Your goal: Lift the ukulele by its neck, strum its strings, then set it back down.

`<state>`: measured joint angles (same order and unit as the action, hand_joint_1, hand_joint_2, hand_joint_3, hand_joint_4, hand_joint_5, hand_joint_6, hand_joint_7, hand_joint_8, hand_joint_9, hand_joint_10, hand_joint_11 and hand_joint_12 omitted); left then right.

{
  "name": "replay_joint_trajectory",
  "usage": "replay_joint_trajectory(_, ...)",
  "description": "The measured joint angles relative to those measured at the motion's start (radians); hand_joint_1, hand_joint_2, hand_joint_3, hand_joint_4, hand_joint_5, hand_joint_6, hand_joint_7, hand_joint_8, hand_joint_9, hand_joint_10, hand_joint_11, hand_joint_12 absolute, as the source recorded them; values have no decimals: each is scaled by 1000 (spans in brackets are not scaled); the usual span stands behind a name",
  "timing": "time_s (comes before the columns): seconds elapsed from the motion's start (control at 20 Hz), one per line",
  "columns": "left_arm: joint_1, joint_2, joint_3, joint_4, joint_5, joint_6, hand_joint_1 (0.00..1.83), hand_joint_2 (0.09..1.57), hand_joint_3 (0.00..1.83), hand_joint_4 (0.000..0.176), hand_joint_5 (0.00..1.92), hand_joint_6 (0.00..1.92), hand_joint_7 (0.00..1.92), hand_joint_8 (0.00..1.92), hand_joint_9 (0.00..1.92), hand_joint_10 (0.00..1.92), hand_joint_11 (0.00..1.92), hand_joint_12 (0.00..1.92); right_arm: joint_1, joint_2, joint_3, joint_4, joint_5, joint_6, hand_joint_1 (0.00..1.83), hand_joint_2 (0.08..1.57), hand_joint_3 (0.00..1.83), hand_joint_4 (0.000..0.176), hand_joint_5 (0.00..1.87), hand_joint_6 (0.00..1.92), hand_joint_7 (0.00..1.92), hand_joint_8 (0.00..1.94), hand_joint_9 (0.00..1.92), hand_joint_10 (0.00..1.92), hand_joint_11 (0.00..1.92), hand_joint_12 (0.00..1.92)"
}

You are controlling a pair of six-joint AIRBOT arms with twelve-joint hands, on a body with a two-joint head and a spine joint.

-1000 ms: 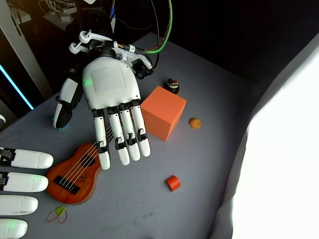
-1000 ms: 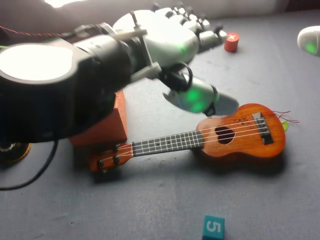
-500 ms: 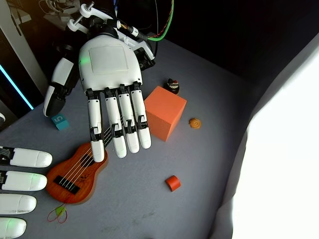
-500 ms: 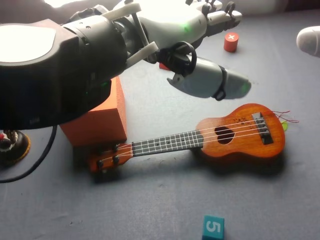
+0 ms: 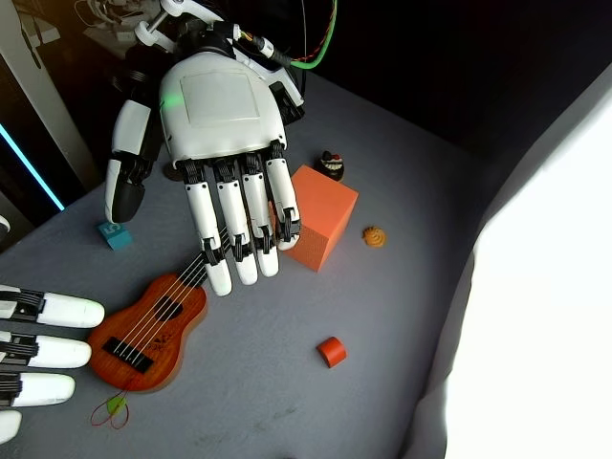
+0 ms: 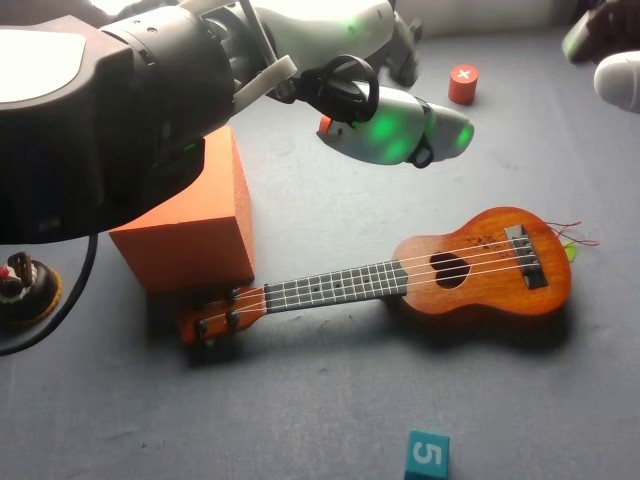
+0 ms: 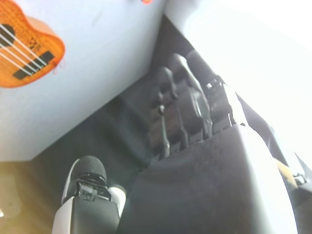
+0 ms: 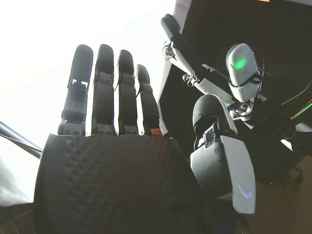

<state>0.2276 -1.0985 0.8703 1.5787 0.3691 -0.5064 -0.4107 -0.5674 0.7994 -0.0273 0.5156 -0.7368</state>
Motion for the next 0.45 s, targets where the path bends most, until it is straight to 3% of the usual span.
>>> replay_joint_trajectory(0.1, 1, 0, 0, 1, -2, 0, 0, 1178, 1, 0, 1158, 234, 1118, 925, 880, 1462, 580, 1864, 0, 0, 0, 0, 0, 0, 30, 1344, 4, 0, 789, 1413, 990, 1256, 866, 1611, 700, 1921)
replay_joint_trajectory(0.2, 6, 0, 0, -1, -1, 0, 0, 1171, 0, 0, 1237, 203, 1157, 1113, 969, 1656, 702, 1919, 0, 0, -1, 0, 0, 0, 14, 1352, 3, 0, 824, 1460, 998, 1415, 889, 1765, 781, 1921)
replay_joint_trajectory(0.4, 8, 0, -12, -5, 1, 0, 0, 1170, 0, 0, 1262, 251, 1119, 1268, 970, 1697, 731, 1921, 0, 1, -3, -9, 2, 0, 4, 1360, 2, 0, 815, 1503, 989, 1496, 913, 1881, 811, 1921)
replay_joint_trajectory(0.45, 8, 0, -16, -5, -1, 0, 0, 1169, 0, 0, 1183, 477, 1092, 1359, 956, 1749, 742, 1921, 0, 1, -5, -10, 2, 0, 2, 1359, 1, 0, 795, 1502, 971, 1522, 906, 1896, 811, 1921)
